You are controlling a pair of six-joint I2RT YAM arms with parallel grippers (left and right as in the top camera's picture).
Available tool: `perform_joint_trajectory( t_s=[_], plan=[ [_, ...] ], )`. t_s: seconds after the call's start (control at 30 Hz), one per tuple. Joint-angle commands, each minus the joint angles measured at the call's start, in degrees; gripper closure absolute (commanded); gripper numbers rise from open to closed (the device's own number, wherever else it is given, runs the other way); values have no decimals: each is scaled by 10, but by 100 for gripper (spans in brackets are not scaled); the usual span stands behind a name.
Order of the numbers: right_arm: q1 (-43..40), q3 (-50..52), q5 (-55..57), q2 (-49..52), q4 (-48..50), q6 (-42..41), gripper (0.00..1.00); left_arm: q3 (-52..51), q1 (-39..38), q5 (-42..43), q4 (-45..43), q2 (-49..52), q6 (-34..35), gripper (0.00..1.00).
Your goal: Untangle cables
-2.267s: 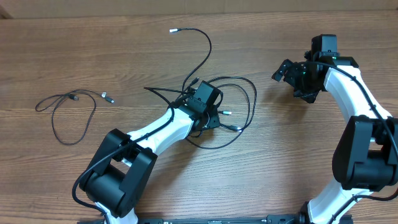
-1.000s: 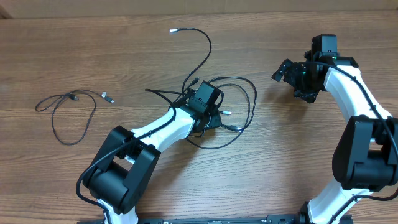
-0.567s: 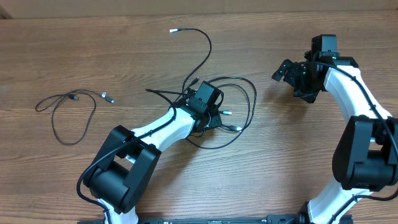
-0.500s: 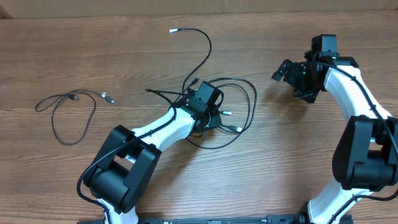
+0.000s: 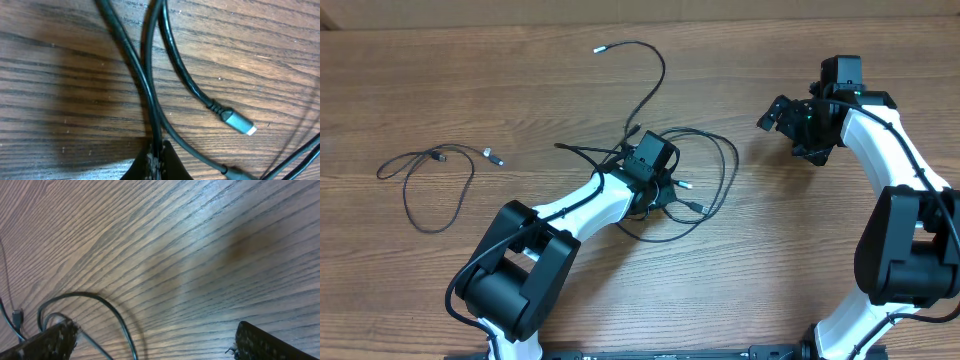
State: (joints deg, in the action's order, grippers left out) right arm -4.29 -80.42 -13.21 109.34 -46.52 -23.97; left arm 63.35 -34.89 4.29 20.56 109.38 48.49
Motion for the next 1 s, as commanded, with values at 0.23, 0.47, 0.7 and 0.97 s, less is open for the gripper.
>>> perform_joint_trajectory(
  t_s=[0.23,0.47,0.7,0.97],
  plan=[
    [0,-9,3,-14,1,0,0,-4,-4,-24,2,11,-1,96],
    [0,-9,3,-14,1,0,0,-4,-4,-33,2,11,-1,96],
    [0,-9,3,-14,1,0,0,-4,-4,-32,2,11,-1,96],
    [0,-9,3,-14,1,0,0,-3,-4,-32,2,11,-1,96]
  ],
)
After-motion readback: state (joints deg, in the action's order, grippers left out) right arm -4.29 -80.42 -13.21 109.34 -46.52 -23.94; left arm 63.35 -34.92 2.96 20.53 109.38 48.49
